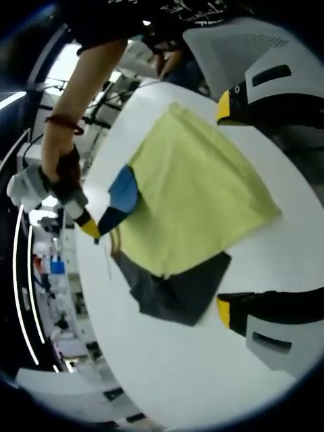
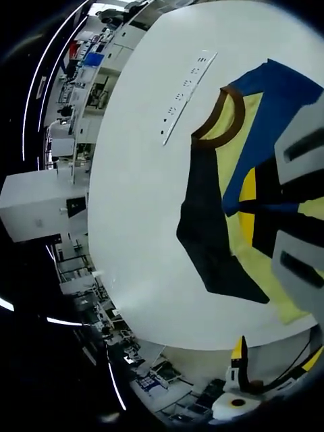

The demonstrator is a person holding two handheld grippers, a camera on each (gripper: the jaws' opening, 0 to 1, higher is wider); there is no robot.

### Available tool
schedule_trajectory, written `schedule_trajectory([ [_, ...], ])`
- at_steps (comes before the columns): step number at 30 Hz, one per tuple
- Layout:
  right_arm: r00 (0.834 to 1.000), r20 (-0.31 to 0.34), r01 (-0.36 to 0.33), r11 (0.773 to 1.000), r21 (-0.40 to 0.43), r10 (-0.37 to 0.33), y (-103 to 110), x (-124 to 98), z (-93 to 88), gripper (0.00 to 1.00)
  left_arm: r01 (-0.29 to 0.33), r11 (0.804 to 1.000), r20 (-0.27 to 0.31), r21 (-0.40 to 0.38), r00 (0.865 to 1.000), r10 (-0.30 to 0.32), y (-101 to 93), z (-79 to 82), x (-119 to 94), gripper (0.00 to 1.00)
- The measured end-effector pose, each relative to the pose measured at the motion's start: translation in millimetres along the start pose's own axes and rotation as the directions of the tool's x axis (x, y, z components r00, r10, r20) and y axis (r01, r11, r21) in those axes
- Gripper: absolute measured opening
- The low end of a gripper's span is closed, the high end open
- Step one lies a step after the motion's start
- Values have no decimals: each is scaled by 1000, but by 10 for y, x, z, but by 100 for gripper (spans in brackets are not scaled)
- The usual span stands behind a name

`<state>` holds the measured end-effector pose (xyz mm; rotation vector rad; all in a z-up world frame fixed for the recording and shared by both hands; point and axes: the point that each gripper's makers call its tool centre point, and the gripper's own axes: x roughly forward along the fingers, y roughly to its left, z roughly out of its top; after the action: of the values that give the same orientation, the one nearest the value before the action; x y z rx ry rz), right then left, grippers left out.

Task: Fold the garment on the visible template until the final outline fits inside the template.

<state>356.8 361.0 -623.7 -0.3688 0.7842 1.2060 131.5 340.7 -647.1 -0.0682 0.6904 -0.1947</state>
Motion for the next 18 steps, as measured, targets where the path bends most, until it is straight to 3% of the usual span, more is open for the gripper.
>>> schedule_trajectory([
  [5, 1000, 2, -23, 1000, -16, 23, 114, 36, 5, 0, -5, 1000, -2, -7, 1000, 5, 38, -10, 3, 99],
  [18, 999, -19, -38, 999, 8, 38, 151, 203, -91, 0, 11, 1000, -5, -8, 1000, -11, 5, -22, 32, 99],
])
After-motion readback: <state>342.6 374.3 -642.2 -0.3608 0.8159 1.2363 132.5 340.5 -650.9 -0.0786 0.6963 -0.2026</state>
